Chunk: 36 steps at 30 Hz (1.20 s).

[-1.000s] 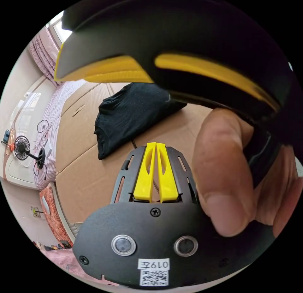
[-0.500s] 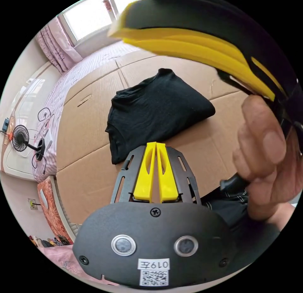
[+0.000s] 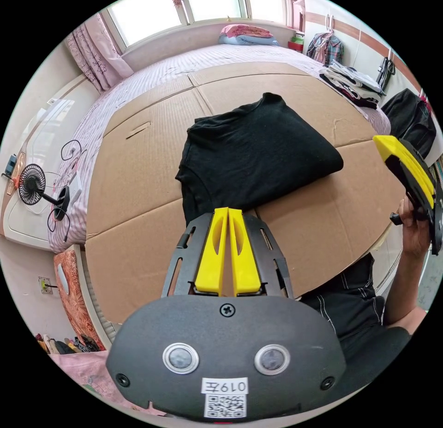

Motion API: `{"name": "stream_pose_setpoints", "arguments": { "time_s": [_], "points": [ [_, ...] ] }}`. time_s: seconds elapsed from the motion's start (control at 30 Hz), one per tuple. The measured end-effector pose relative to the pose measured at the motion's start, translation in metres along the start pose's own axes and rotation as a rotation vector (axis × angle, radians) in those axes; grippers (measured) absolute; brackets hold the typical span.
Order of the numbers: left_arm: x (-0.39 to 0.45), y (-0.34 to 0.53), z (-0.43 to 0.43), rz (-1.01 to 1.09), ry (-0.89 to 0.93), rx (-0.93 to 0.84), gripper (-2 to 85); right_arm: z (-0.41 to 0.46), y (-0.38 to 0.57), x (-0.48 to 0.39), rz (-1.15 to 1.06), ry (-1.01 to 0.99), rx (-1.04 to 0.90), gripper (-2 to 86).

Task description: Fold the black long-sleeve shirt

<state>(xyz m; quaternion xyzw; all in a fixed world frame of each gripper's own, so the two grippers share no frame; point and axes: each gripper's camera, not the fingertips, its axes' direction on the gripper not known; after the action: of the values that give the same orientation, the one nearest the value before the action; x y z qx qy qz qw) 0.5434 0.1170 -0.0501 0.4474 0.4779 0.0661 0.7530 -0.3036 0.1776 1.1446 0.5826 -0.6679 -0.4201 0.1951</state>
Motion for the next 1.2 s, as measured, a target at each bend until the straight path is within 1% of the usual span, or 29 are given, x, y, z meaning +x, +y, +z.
{"name": "stream_pose_setpoints", "arguments": {
  "time_s": [0.07, 0.2, 0.27, 0.3, 0.33, 0.43, 0.53, 0.57, 0.63, 0.7, 0.77, 0.8, 0.87, 1.0, 1.2],
  "points": [
    [0.002, 0.003, 0.000, 0.003, -0.019, 0.002, 0.9, 0.009, -0.007, -0.029, -0.009, 0.071, -0.065, -0.9],
    [0.007, 0.011, -0.005, -0.008, -0.084, 0.013, 0.9, 0.017, -0.021, -0.084, -0.151, 0.146, -0.079, -0.9],
    [0.011, 0.017, -0.008, -0.006, -0.146, 0.019, 0.9, 0.025, -0.033, -0.110, -0.202, 0.252, -0.080, -0.9],
    [0.011, 0.019, -0.008, -0.006, -0.157, 0.018, 1.0, 0.027, -0.035, -0.115, -0.212, 0.273, -0.080, -0.8],
    [0.010, 0.023, -0.009, -0.010, -0.169, 0.016, 1.0, 0.031, -0.039, -0.119, -0.231, 0.286, -0.093, -0.8],
    [0.005, 0.040, -0.012, 0.012, -0.135, 0.037, 1.3, 0.030, -0.044, -0.117, -0.245, 0.226, -0.108, 0.1],
    [-0.007, 0.067, -0.019, 0.055, -0.072, 0.120, 1.9, 0.026, -0.043, -0.112, -0.261, 0.235, -0.117, 5.9],
    [-0.011, 0.079, -0.023, 0.081, -0.053, 0.162, 2.3, 0.026, -0.042, -0.108, -0.261, 0.227, -0.139, 8.3],
    [-0.009, 0.097, -0.026, 0.157, -0.056, 0.228, 3.5, 0.028, -0.039, -0.104, -0.267, 0.198, -0.171, 9.3],
    [0.004, 0.113, -0.028, 0.268, -0.111, 0.301, 6.0, 0.029, -0.036, -0.106, -0.288, 0.188, -0.183, 10.2],
    [0.029, 0.132, -0.024, 0.400, -0.236, 0.395, 8.3, 0.035, -0.035, -0.118, -0.360, 0.201, -0.198, 10.5],
    [0.035, 0.135, -0.021, 0.438, -0.259, 0.406, 8.6, 0.037, -0.035, -0.122, -0.379, 0.207, -0.202, 10.5],
    [0.056, 0.135, -0.005, 0.559, -0.311, 0.370, 9.2, 0.049, -0.039, -0.134, -0.424, 0.225, -0.217, 10.2],
    [0.070, 0.125, 0.014, 0.653, -0.423, 0.327, 8.6, 0.051, -0.052, -0.138, -0.392, 0.209, -0.194, 9.6],
    [0.078, 0.123, 0.020, 0.797, -0.403, 0.290, 4.8, 0.046, -0.059, -0.129, -0.266, 0.105, -0.165, 9.2]
  ]
}}
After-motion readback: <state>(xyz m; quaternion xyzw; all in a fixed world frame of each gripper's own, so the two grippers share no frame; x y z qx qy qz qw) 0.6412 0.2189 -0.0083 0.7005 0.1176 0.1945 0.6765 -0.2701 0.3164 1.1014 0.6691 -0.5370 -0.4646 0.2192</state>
